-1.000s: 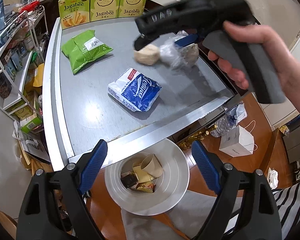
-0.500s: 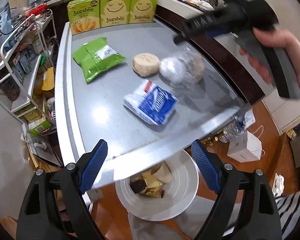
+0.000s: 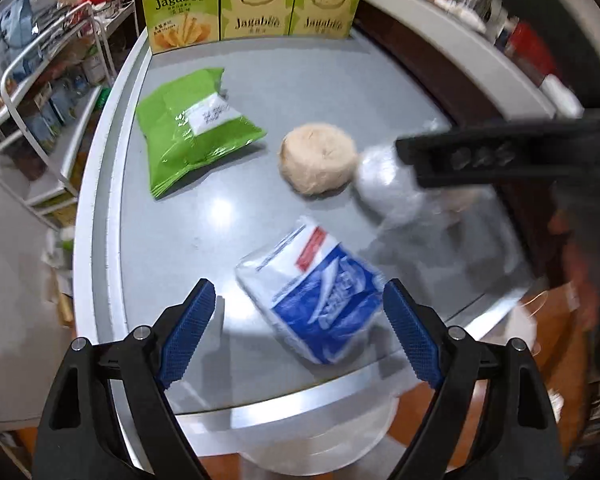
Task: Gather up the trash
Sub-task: 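Grasp the plastic-wrapped bread with the right gripper while the left grasps the Tempo tissue pack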
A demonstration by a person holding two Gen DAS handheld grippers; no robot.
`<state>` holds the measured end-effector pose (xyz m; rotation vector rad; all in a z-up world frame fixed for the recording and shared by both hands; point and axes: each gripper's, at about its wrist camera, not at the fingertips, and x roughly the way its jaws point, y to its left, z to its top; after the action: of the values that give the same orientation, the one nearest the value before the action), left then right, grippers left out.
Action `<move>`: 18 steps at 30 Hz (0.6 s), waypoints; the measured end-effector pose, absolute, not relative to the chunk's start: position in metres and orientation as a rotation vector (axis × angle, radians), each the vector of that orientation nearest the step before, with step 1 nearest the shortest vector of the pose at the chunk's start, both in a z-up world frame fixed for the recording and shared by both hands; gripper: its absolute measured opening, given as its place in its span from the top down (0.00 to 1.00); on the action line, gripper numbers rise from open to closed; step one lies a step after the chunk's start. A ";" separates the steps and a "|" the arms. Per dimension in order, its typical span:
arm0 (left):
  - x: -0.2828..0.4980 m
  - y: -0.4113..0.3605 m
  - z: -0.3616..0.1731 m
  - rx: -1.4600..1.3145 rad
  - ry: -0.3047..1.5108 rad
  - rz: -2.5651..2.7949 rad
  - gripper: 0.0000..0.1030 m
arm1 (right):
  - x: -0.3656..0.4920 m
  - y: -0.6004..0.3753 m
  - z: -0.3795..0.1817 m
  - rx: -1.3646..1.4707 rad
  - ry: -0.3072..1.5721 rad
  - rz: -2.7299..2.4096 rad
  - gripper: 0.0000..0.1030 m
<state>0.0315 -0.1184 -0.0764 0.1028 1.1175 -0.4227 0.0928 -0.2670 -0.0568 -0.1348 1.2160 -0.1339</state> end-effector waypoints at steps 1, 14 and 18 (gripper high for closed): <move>0.031 -0.116 -0.080 0.121 1.124 -0.413 0.15 | 0.093 -0.267 -0.057 -0.128 1.220 -0.127 0.05; 0.042 -0.081 -0.070 0.035 1.115 -0.440 0.15 | 0.086 -0.271 -0.078 0.062 1.299 -0.101 0.05; 0.039 -0.107 -0.076 0.126 1.112 -0.479 0.15 | 0.090 -0.268 -0.082 0.038 1.309 -0.078 0.05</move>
<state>0.0393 -0.1065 -0.0759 0.1260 1.1119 -0.4791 0.0905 -0.2675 -0.0821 0.0383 1.3092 -0.0781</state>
